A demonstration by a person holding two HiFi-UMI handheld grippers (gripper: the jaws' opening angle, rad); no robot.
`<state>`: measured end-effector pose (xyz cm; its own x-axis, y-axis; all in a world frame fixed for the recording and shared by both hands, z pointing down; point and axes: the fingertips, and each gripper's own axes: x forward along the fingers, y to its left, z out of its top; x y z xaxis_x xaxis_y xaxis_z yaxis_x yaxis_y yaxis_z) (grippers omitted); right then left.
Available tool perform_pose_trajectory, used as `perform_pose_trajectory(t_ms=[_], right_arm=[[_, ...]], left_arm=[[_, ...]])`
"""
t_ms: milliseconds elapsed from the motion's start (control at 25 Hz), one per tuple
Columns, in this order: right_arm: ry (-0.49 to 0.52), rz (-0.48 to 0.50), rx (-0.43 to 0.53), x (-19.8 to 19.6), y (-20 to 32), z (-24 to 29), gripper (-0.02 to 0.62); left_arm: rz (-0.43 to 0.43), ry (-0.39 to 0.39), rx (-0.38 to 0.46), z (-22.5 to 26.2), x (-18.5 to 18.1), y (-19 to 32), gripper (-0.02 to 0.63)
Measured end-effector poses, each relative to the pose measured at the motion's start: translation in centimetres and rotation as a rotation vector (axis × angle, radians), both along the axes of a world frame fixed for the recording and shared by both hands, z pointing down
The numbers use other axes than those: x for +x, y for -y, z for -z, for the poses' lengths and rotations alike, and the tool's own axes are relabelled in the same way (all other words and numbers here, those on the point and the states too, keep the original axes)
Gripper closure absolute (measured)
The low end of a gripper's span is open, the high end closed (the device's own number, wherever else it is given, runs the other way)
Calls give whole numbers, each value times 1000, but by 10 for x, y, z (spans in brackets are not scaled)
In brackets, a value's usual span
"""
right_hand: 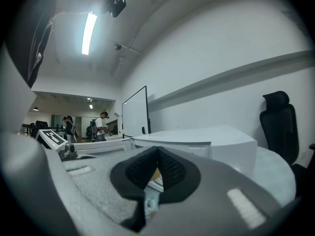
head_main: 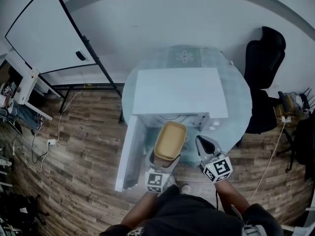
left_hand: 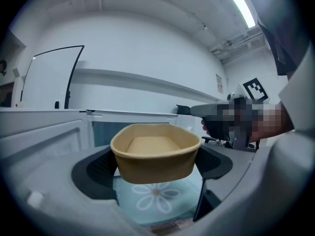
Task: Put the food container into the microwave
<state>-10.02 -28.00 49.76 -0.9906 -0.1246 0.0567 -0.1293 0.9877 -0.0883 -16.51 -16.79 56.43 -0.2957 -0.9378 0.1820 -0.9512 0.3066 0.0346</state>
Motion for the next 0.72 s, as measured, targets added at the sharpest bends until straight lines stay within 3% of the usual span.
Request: perform_pose_trajectory(t_ms=[400,720], right_arm=[[-87,12,2,-43,3,-31,594],[-125,43,-25,-62,5,-55,594]], left_arm=[[1,-29,-3,-25,-43,7,108],[23,-60,-31,-46,-57,18,108]])
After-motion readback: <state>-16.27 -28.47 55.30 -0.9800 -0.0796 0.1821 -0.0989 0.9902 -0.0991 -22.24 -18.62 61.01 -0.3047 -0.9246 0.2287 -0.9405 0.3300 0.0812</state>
